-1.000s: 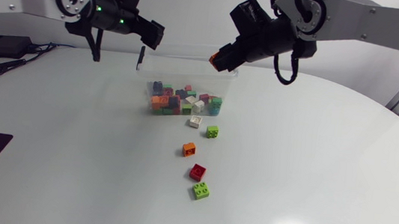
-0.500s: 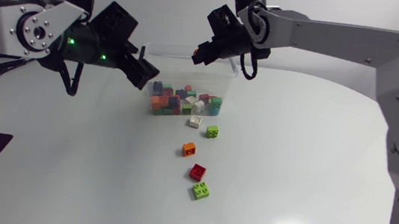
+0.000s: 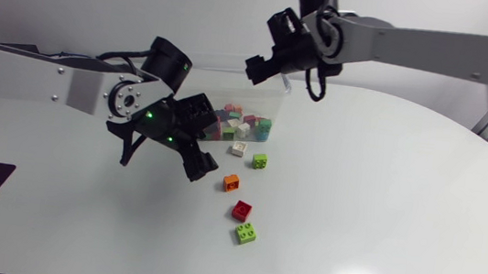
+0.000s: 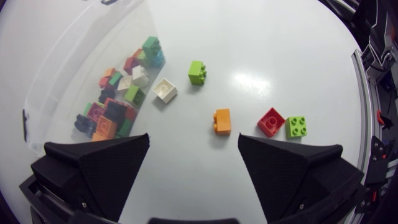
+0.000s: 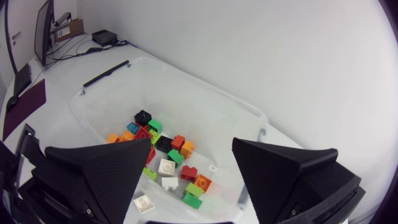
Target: Place the duplo bricks in the container
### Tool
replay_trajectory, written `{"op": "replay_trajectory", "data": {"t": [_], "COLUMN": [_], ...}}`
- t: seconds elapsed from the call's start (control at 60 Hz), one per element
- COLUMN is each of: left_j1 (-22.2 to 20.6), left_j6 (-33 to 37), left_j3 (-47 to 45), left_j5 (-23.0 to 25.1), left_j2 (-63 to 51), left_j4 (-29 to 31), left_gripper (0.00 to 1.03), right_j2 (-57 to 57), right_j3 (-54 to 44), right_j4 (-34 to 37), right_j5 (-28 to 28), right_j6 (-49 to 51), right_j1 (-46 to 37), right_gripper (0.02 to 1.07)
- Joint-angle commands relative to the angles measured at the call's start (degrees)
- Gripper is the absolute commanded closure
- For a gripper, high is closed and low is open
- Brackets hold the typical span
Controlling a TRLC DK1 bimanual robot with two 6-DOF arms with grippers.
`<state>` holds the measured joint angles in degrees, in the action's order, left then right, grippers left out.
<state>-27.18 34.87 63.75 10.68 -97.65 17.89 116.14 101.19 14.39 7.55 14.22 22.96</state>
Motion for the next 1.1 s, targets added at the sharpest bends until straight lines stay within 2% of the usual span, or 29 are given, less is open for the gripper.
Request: {"op": "replay_trajectory", "data": {"t": [0.0,0.2,0.383,0.567,0.8,0.883,0.967,1.083], "left_j1": [-1.6,-4.5,-6.0,-7.2,-8.1,-8.7,-8.8,-8.7], "left_j6": [1.6,1.1,-0.7,-1.6,-1.7,-1.7,-1.7,-2.0], "left_j3": [2.3,7.8,11.3,13.2,16.4,17.3,17.7,18.3], "left_j5": [0.4,-1.3,-2.9,-4.7,-7.7,-9.0,-9.1,-9.1], "left_j2": [-2.7,-8.4,-12.4,-15.1,-19.2,-20.7,-21.8,-22.7], "left_j4": [0.8,5.4,8.0,10.0,10.1,10.1,10.1,10.0], "left_gripper": [0.04,0.05,0.07,0.08,0.14,0.17,0.24,0.39], "right_j2": [-8.0,-16.8,-20.8,-21.9,-19.5,-17.6,-15.7,-11.6], "right_j3": [-6.8,-19.6,-27.7,-33.0,-35.4,-35.3,-34.9,-31.8], "right_j4": [-1.7,-1.1,0.5,1.3,1.4,1.6,1.6,4.6], "right_j5": [1.1,4.8,4.7,4.2,2.4,-0.6,-3.5,-4.4], "right_j6": [-2.8,-7.0,-8.2,-8.6,-9.0,-9.9,-10.8,-12.7], "right_j1": [-3.4,-10.2,-11.7,-11.3,-8.5,-6.3,-3.9,-2.1], "right_gripper": [0.07,0.07,0.07,0.07,0.07,0.07,0.07,0.07]}}
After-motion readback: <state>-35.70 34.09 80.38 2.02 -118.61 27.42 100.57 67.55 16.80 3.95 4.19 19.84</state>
